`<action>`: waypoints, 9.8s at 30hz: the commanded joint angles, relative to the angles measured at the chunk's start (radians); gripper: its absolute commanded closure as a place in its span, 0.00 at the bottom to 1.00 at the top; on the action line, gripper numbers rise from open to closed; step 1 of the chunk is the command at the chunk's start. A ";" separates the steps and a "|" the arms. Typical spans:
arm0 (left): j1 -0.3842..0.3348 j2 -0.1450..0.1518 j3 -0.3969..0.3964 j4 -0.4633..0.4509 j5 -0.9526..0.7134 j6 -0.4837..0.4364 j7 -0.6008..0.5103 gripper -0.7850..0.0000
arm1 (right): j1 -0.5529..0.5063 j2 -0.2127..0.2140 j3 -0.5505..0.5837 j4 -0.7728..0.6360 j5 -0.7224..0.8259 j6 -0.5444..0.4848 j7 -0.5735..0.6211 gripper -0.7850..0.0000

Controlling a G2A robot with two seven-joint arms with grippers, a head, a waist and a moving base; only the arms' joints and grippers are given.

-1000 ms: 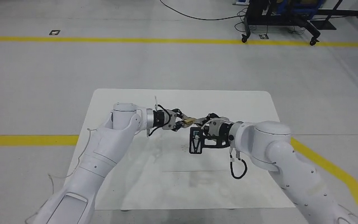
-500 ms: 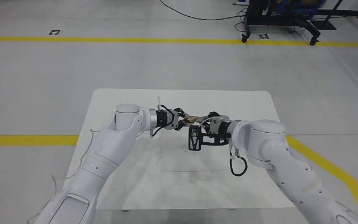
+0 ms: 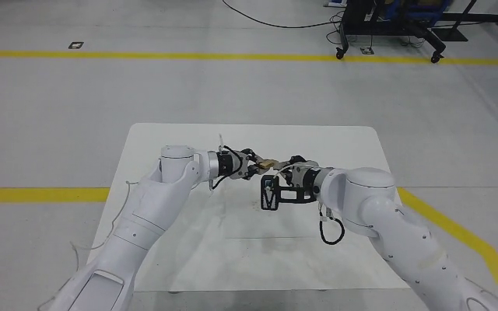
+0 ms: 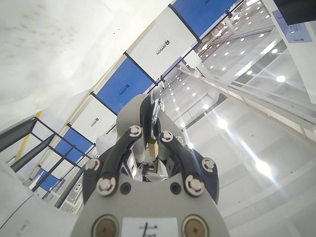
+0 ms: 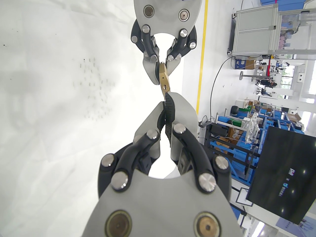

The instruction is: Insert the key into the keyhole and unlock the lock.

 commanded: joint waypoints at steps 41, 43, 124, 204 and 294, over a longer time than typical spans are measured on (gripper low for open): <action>-0.031 0.006 0.021 -0.019 0.032 -0.001 0.010 1.00 | 0.061 -0.006 -0.036 0.036 0.020 -0.005 0.050 1.00; -0.031 0.006 0.021 -0.018 0.032 -0.003 0.012 1.00 | 0.064 -0.007 -0.036 0.038 0.020 -0.006 0.051 1.00; -0.089 0.010 0.030 0.083 0.026 -0.022 -0.043 1.00 | 0.203 0.009 -0.046 0.187 0.391 0.060 0.022 0.63; -0.038 0.058 0.025 0.016 0.128 -0.128 -0.206 1.00 | 0.262 0.109 -0.083 0.614 1.407 -0.051 -0.061 0.00; 0.061 0.138 -0.053 -0.115 0.524 -0.545 -0.338 1.00 | 0.073 0.120 0.079 0.773 1.491 0.039 -0.248 0.00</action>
